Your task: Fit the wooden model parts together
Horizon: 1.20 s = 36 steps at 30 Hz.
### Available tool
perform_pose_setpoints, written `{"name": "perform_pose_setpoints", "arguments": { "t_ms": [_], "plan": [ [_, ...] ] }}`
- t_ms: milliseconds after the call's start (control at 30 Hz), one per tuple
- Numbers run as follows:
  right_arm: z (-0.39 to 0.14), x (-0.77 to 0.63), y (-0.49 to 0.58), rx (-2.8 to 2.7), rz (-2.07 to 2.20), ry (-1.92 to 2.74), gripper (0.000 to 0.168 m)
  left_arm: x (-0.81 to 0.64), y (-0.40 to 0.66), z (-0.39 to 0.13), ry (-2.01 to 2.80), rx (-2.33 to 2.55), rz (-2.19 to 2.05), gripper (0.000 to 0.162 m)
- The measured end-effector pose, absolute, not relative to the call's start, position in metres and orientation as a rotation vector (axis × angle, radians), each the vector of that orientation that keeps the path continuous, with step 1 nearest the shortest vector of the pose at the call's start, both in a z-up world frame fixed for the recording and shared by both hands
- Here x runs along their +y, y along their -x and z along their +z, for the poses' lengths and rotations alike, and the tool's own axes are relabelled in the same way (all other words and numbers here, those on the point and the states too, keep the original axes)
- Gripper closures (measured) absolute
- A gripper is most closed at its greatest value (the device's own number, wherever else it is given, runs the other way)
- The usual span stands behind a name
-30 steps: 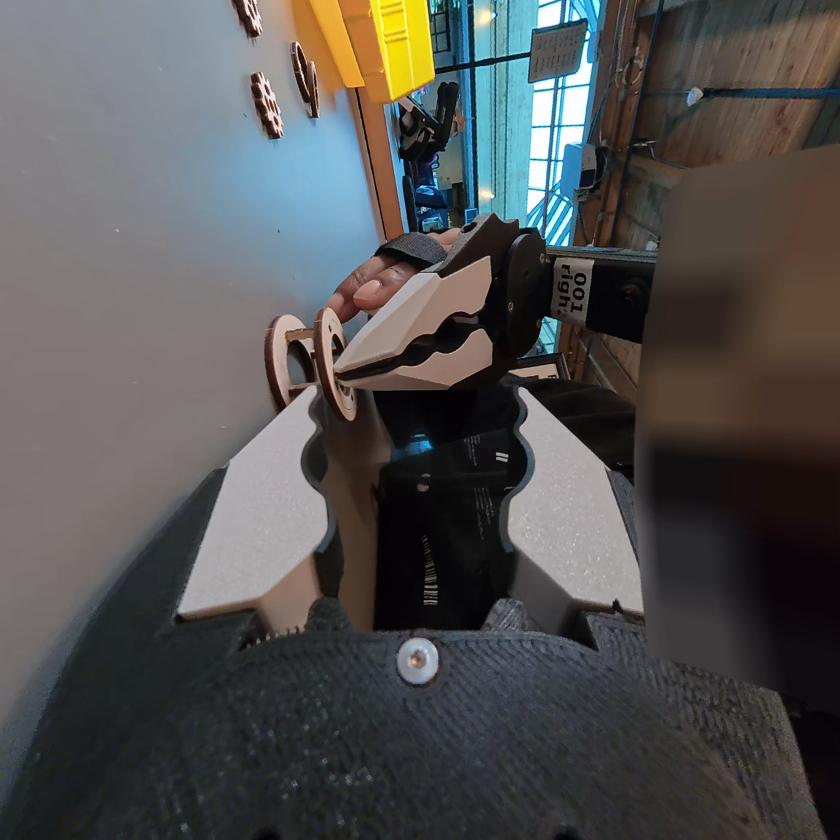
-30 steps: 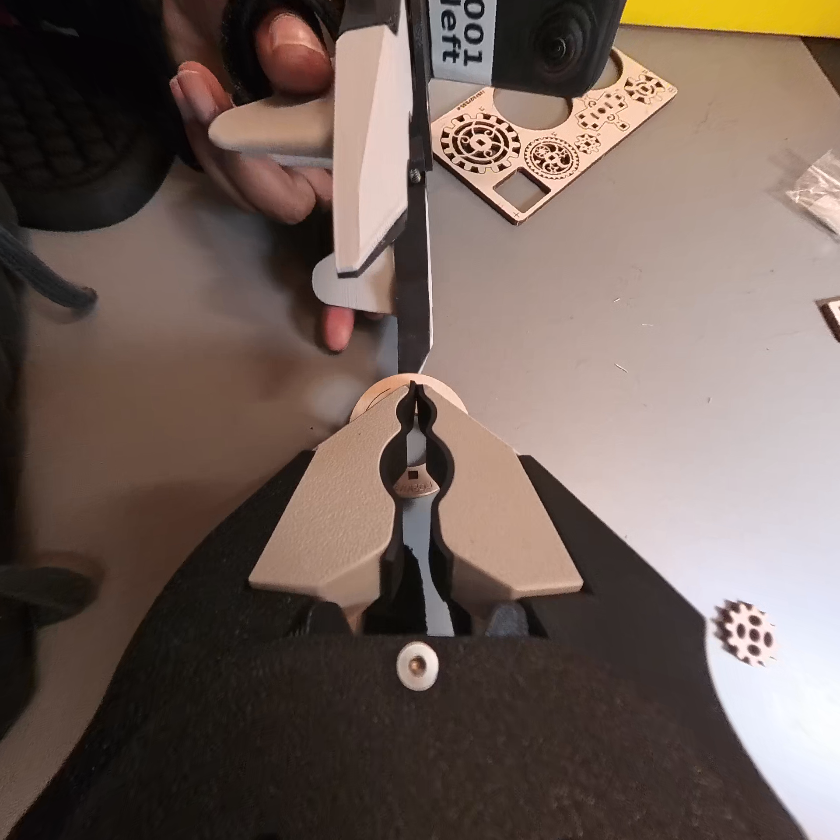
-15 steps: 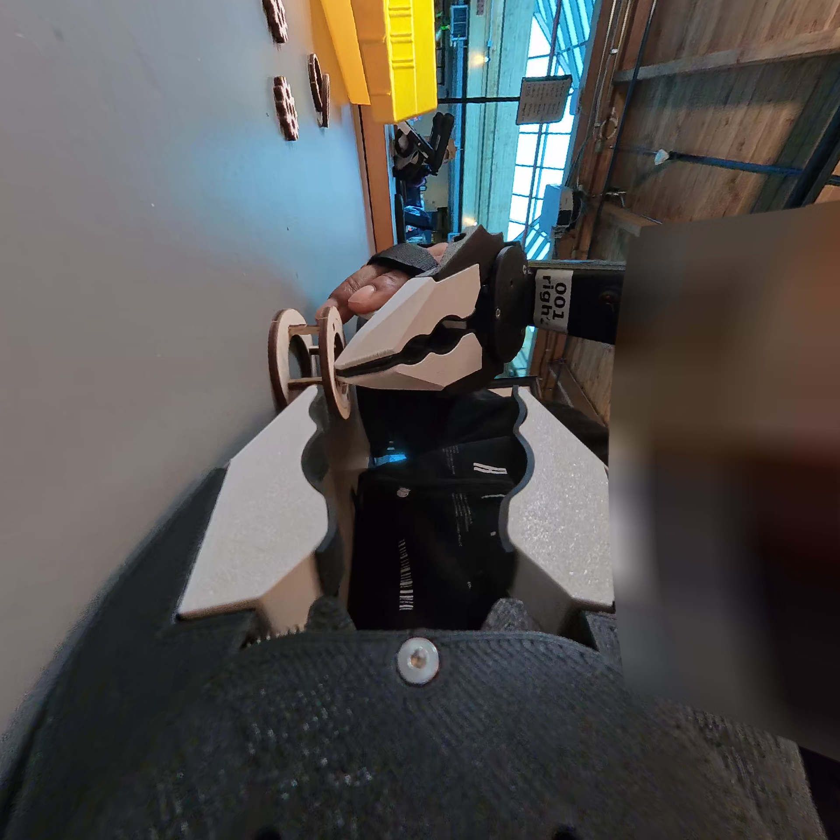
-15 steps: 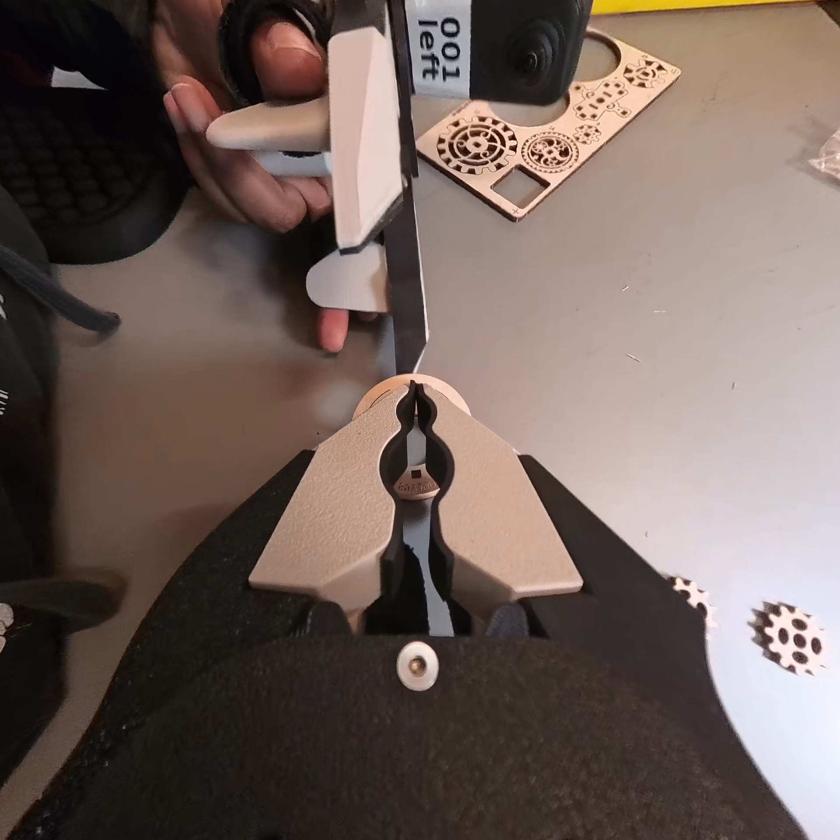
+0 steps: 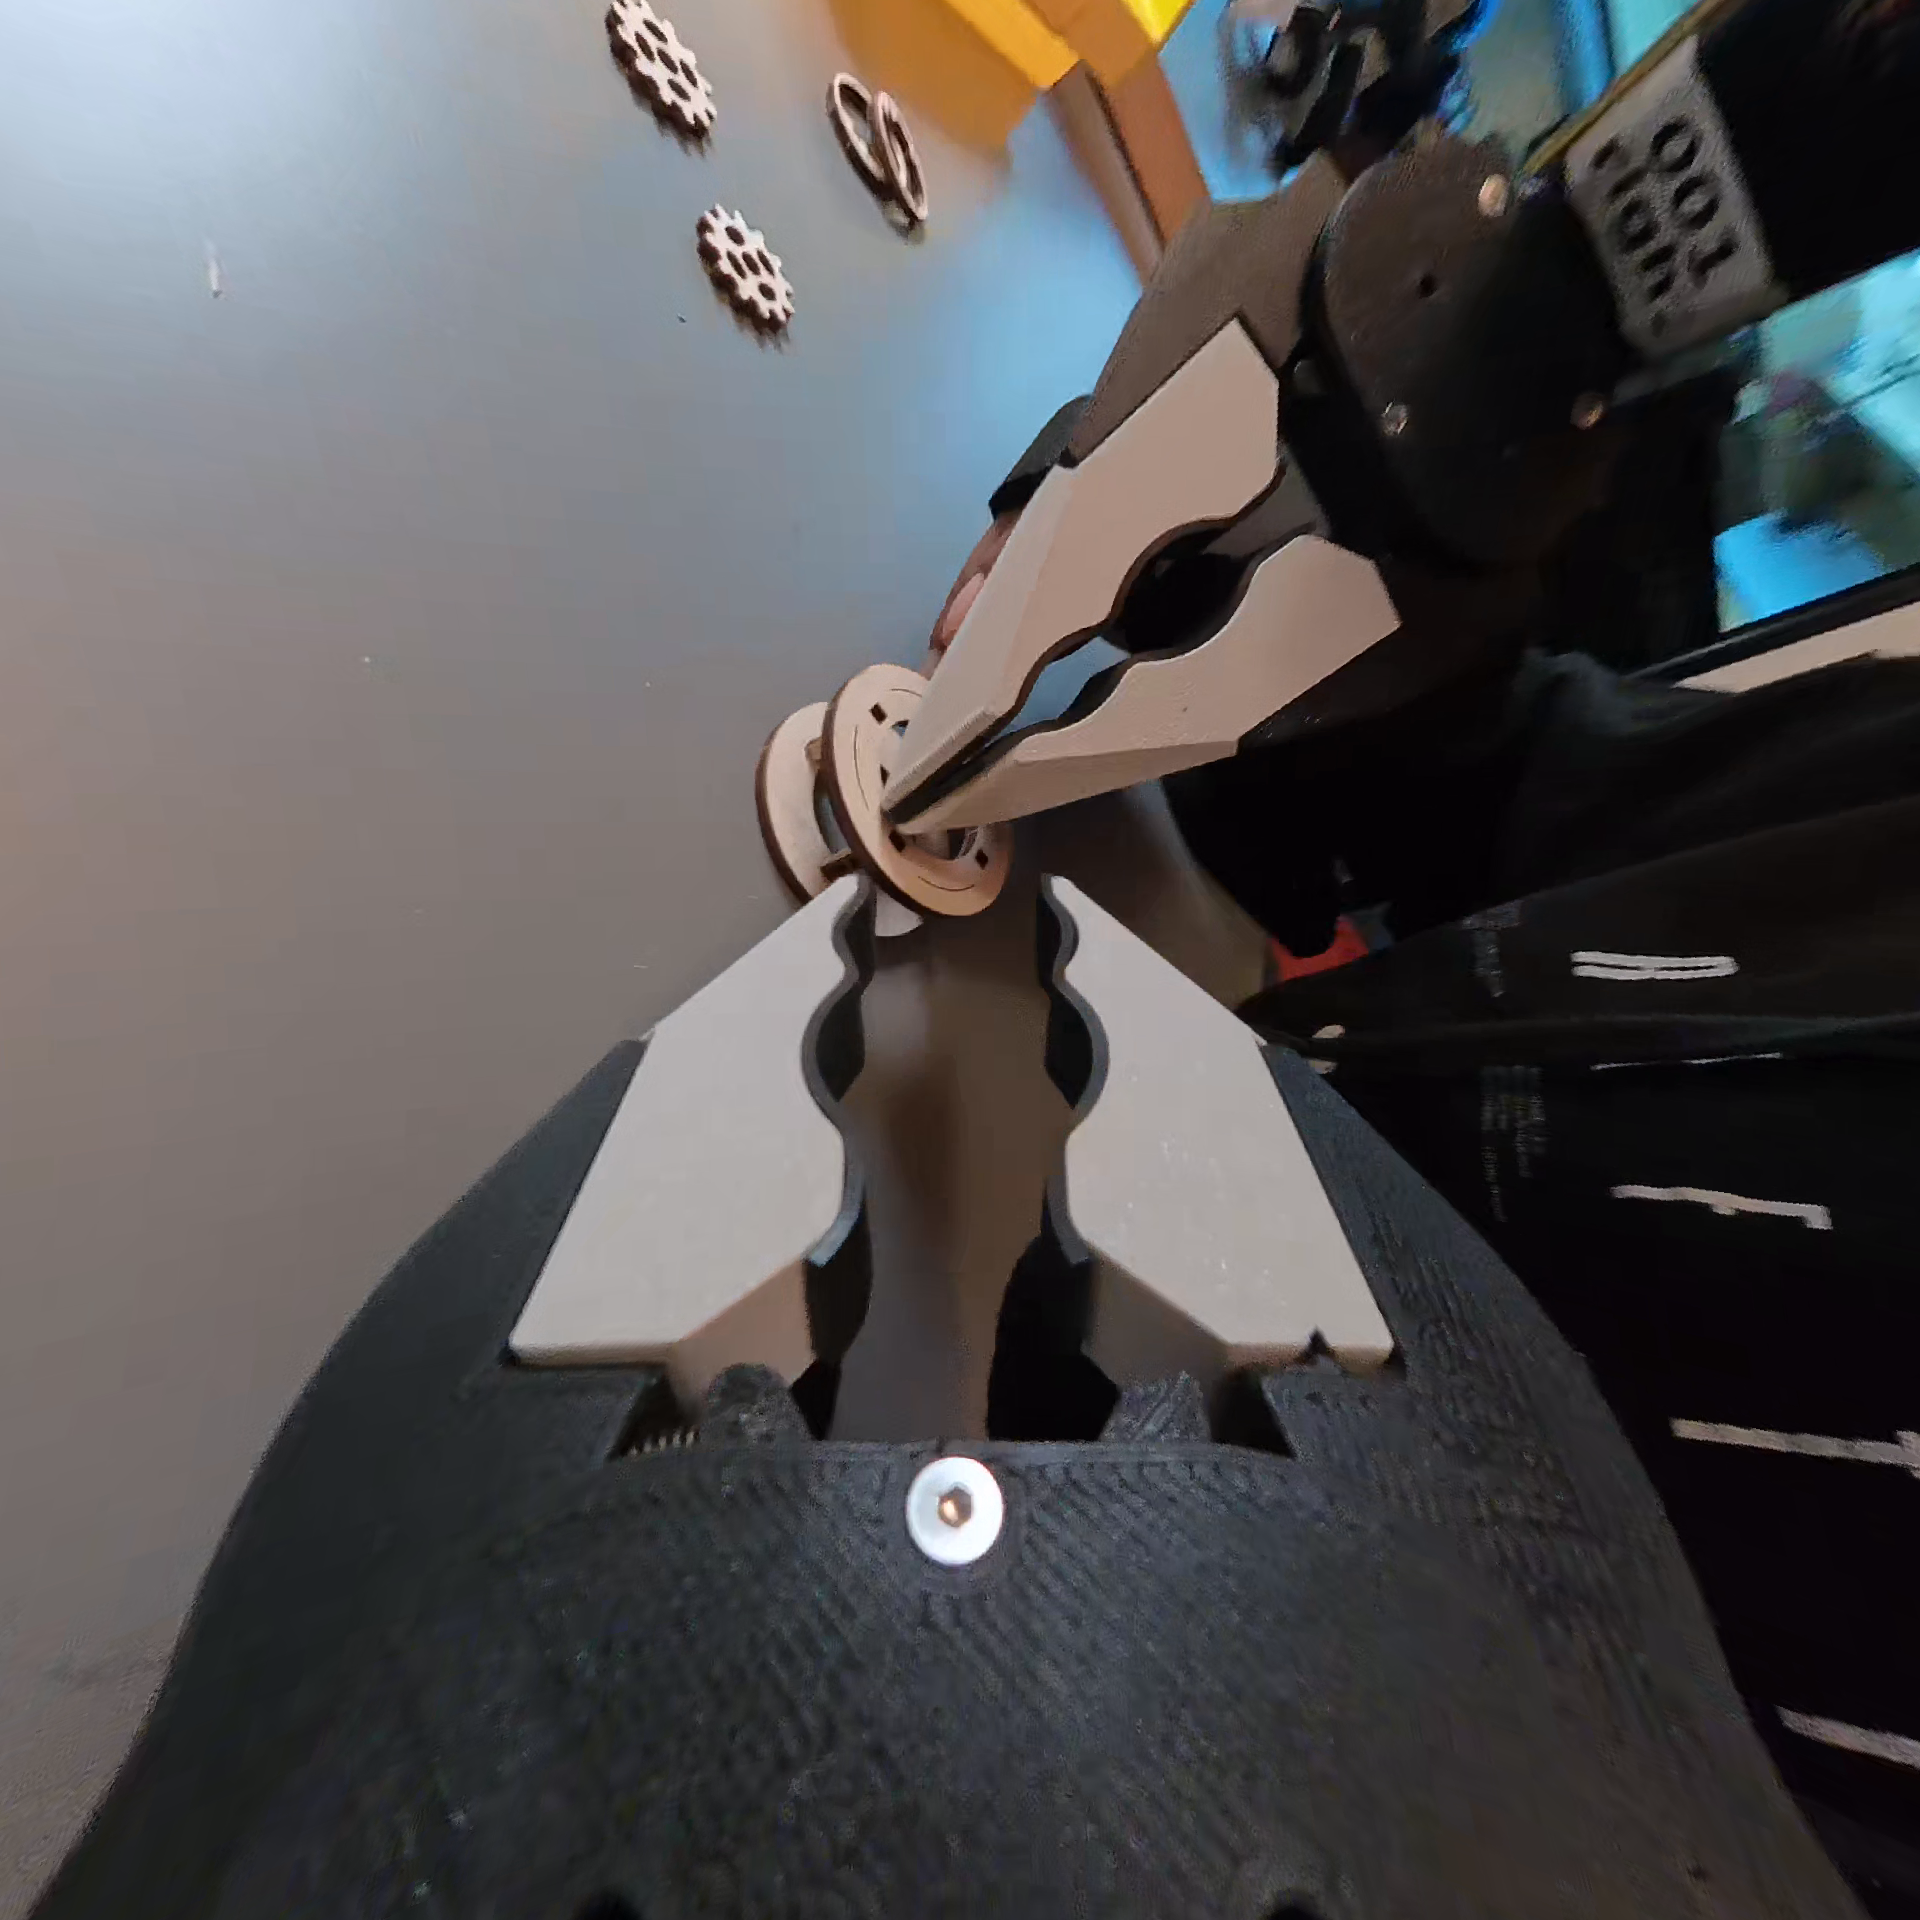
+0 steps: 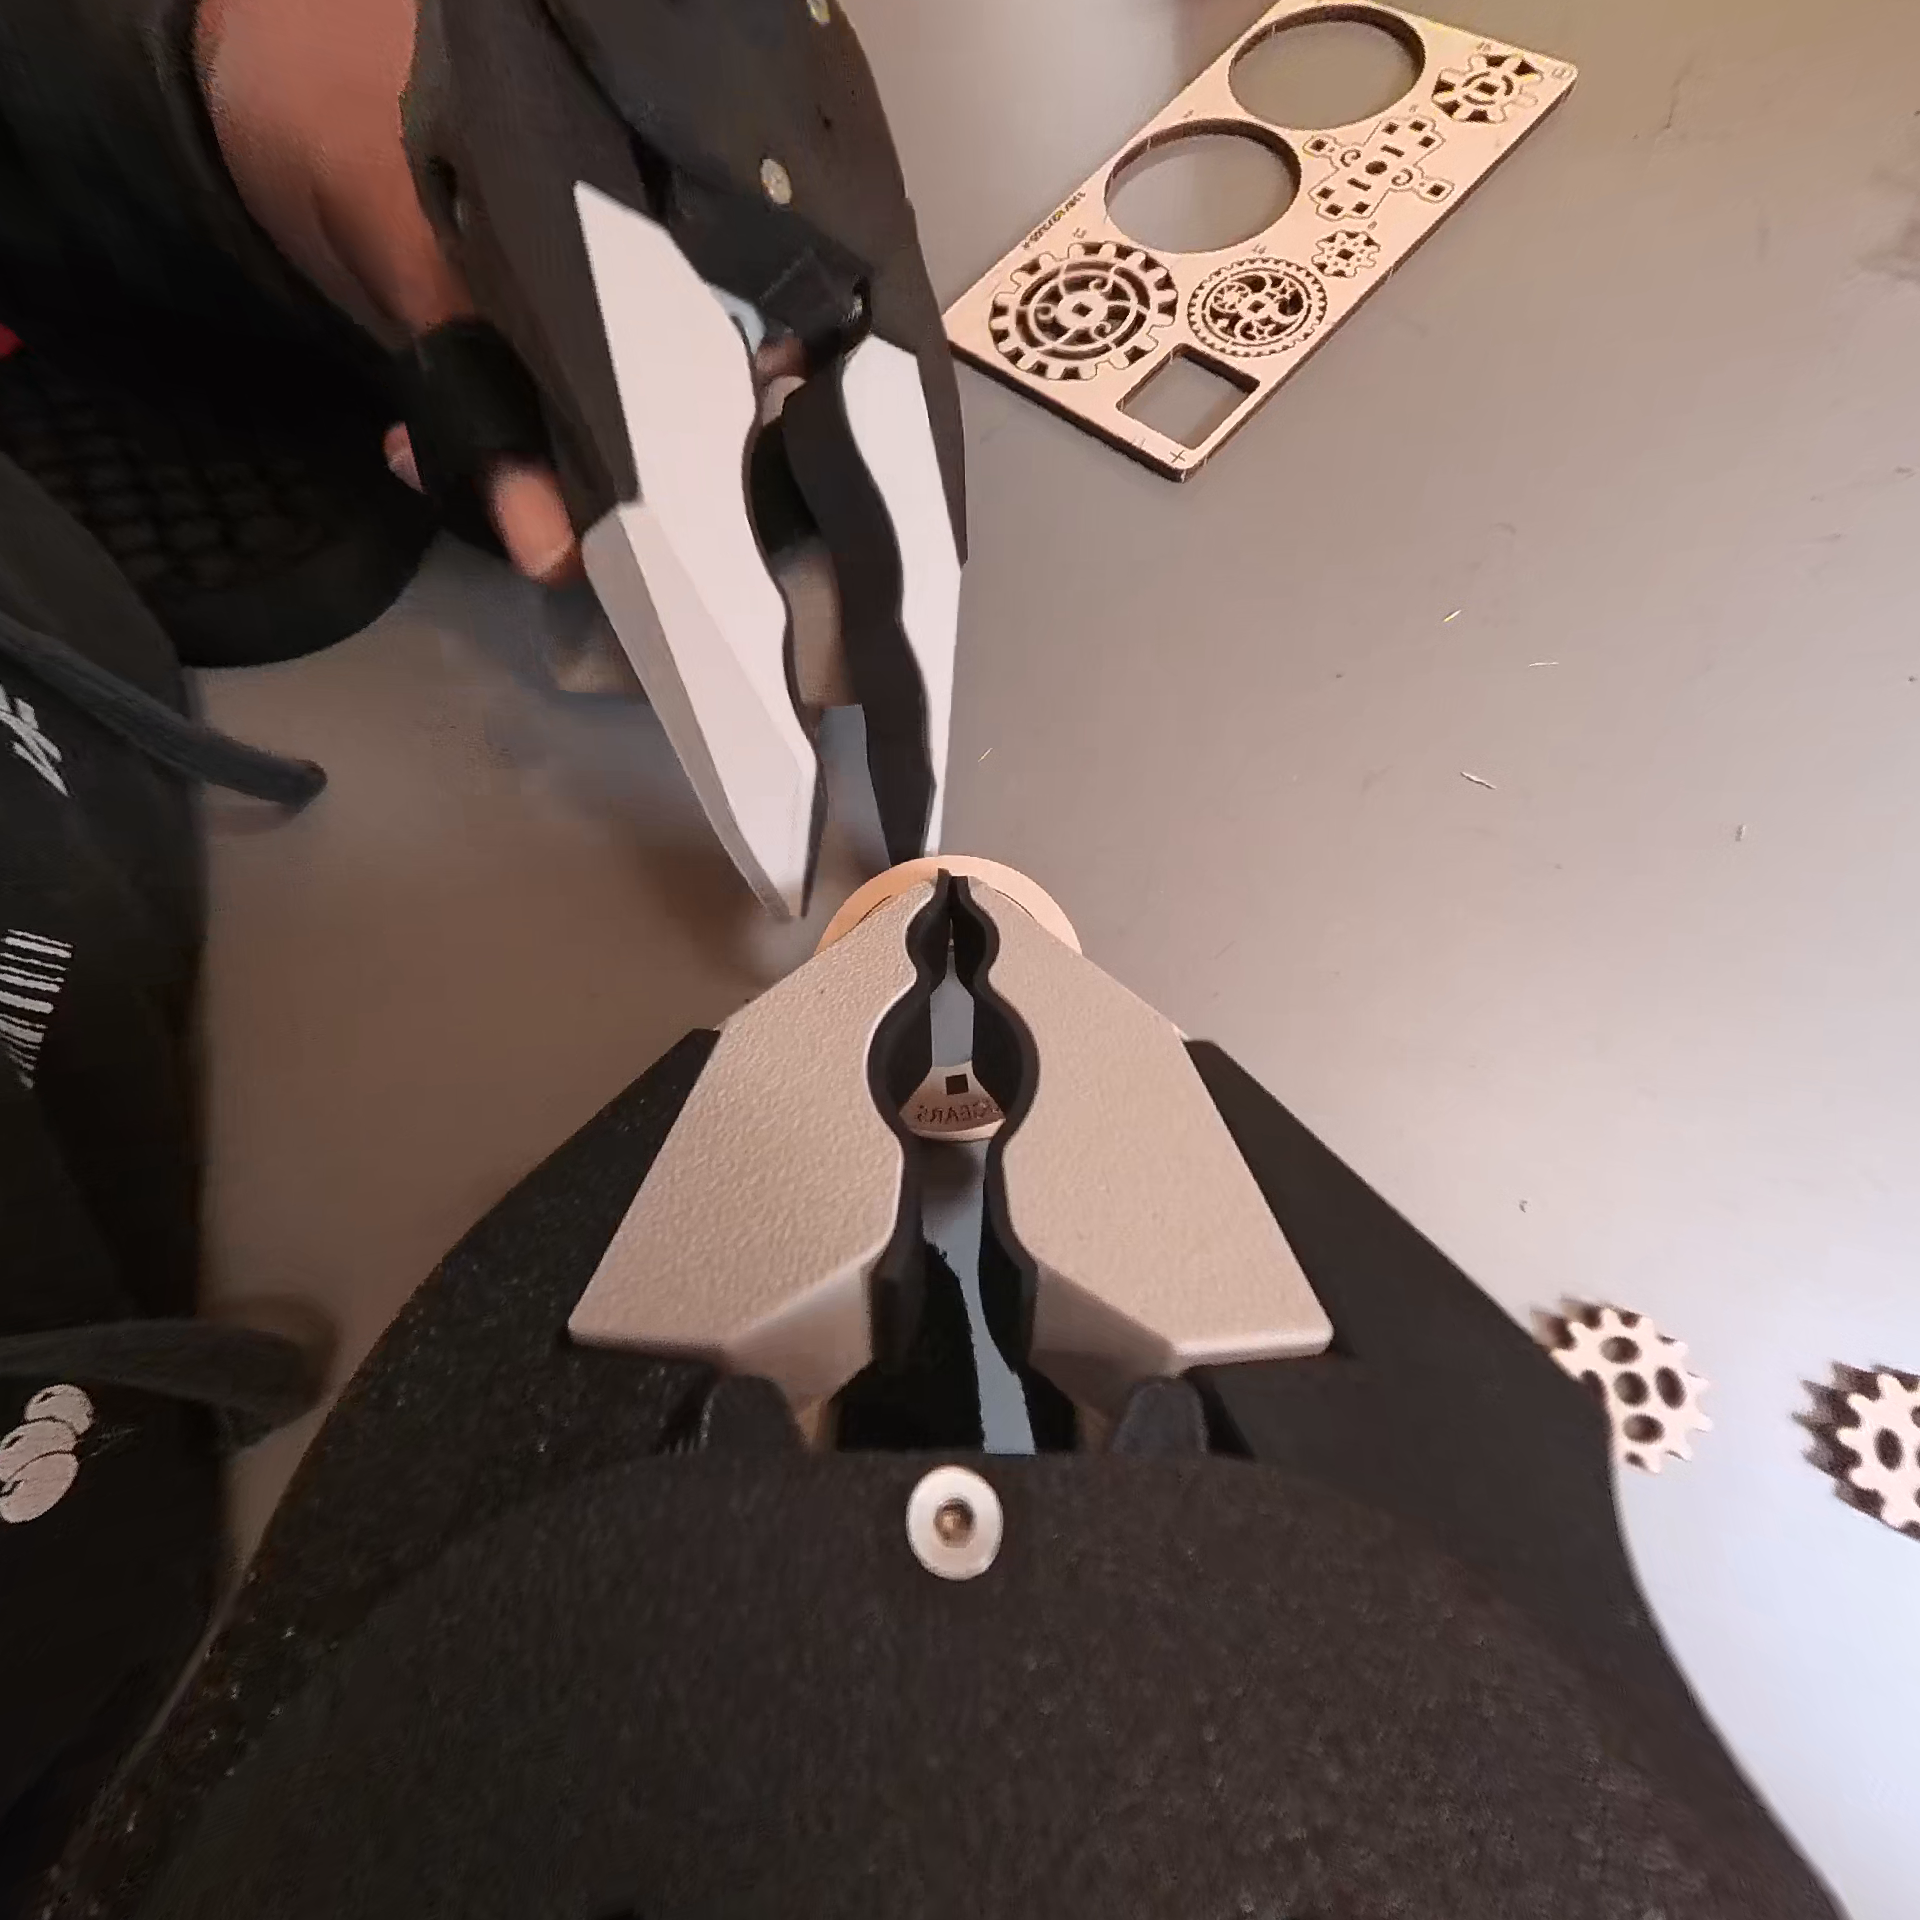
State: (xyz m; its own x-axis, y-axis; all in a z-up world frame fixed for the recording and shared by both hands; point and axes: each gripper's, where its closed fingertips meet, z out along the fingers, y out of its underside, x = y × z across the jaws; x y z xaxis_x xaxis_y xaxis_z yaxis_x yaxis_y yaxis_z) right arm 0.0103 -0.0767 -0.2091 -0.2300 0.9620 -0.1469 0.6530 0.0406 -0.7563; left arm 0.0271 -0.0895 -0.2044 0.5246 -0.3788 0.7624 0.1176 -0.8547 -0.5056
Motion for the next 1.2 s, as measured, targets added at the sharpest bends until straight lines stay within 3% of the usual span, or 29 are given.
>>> {"name": "perform_pose_setpoints", "arguments": {
  "t_ms": [100, 367, 500, 633, 700, 833, 1200],
  "plan": [
    [-0.208, -0.078, -0.011, -1.917, 1.060, 1.645, 0.168, -0.088, -0.028, -0.213, 2.325, 0.291, -1.187, 0.149],
    [-0.198, -0.071, -0.018, -1.862, 1.113, 1.624, 0.161, -0.088, -0.029, -0.215, 2.385, 0.302, -1.219, 0.148],
    [-0.196, -0.070, -0.028, -1.936, 1.036, 1.543, 0.142, -0.088, -0.029, -0.215, 2.399, 0.258, -1.295, 0.148],
    [-0.209, -0.074, -0.035, -2.037, 0.925, 1.496, 0.107, -0.088, -0.030, -0.216, 2.415, 0.233, -1.355, 0.148],
    [-0.215, -0.073, -0.033, -2.035, 0.896, 1.495, 0.102, -0.088, -0.030, -0.216, 2.423, 0.223, -1.385, 0.148],
    [-0.223, -0.071, -0.033, -2.042, 0.858, 1.519, 0.116, -0.087, -0.029, -0.216, 2.444, 0.224, -1.418, 0.147],
    [-0.224, -0.076, -0.035, -1.742, 0.784, 1.866, 0.116, -0.080, -0.023, -0.195, 2.318, 0.394, -1.041, 0.120]
  ]
}}
